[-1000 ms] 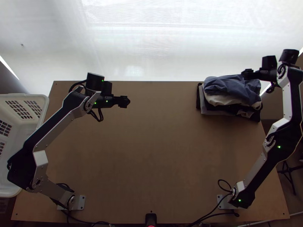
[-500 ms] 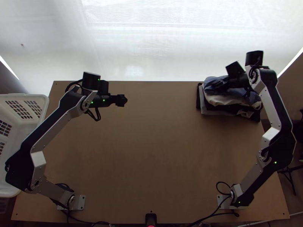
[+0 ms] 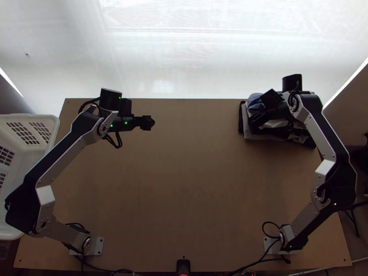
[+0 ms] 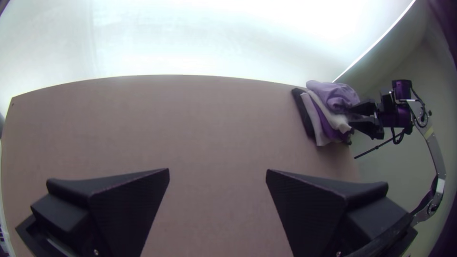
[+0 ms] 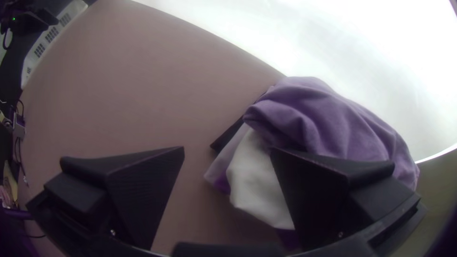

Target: Fold the t-shirt

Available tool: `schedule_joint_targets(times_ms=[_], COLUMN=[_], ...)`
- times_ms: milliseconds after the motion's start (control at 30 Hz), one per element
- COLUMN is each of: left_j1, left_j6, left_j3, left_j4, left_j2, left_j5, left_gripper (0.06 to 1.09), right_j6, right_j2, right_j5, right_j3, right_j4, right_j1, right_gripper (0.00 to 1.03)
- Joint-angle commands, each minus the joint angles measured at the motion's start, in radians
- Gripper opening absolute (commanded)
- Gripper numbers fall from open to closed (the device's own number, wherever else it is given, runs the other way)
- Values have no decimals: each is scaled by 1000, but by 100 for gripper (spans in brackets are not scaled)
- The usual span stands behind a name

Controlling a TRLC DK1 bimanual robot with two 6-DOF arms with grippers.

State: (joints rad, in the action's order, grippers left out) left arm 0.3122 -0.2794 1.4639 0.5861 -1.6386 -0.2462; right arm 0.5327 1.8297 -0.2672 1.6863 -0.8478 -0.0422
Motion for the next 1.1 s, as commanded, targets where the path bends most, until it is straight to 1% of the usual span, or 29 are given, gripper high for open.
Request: schedule_joint_targets(times_ms=[0, 300, 600, 633, 733, 800, 867, 1067], left_j1=[-1, -15, -35, -36, -44, -45, -47, -56], left_j6=[-3, 2, 16, 16, 20, 22, 22, 22], left_j3=[-11, -25, -27, -27, -27, -25, -25, -25], left_j4=[-2, -2, 0, 0, 0, 0, -2, -3], left_j2=[10, 20, 22, 22, 20, 19, 19, 17], left_j5=[-1, -1, -1, -1, -5, -8, -13, -19], left_gripper=[104, 104, 104, 104, 104, 104, 104, 104], right_j6=[21, 26, 20, 20, 20, 20, 20, 15], right_j2=[14, 86, 172, 174, 169, 167, 161, 85], right_j5=[20, 72, 94, 94, 94, 94, 92, 92], right_j3=[13, 27, 41, 41, 41, 41, 38, 10], right_j4=[49, 154, 194, 196, 200, 202, 204, 208], right_j1=[-13, -13, -13, -13, -13, -13, -12, 7], right_gripper=[84, 85, 84, 80, 45, 25, 3, 3])
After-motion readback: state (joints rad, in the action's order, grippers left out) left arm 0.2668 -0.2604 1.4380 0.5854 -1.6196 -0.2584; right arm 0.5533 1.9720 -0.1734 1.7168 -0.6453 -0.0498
